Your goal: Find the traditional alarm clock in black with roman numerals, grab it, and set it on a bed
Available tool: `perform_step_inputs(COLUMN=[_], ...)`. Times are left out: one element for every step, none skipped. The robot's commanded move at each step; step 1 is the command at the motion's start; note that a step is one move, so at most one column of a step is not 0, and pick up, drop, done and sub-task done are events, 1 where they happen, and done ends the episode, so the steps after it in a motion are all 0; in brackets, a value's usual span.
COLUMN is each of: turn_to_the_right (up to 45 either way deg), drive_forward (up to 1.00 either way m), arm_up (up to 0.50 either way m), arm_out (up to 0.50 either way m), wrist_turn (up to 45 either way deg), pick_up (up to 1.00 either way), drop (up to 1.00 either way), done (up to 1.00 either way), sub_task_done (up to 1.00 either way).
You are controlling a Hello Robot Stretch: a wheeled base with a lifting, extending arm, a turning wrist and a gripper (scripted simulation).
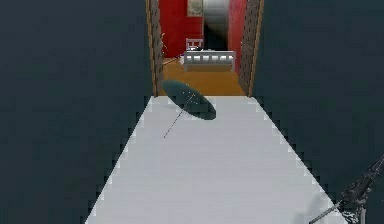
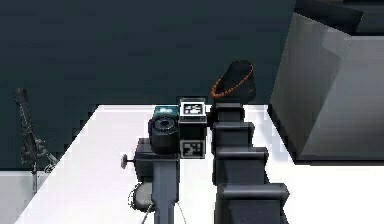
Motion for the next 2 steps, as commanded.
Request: perform_step_inputs(turn_to_the_right=[0.0,0.0], drive_forward=[0.0,0.0], arm_up=[0.0,0.0], arm_out=[0.0,0.0], wrist_turn=[45.0,45.0], pick_up=[0.0,0.0], drop=[0.0,0.0], done=[0.0,0.0], sub_task_done=[0.0,0.0])
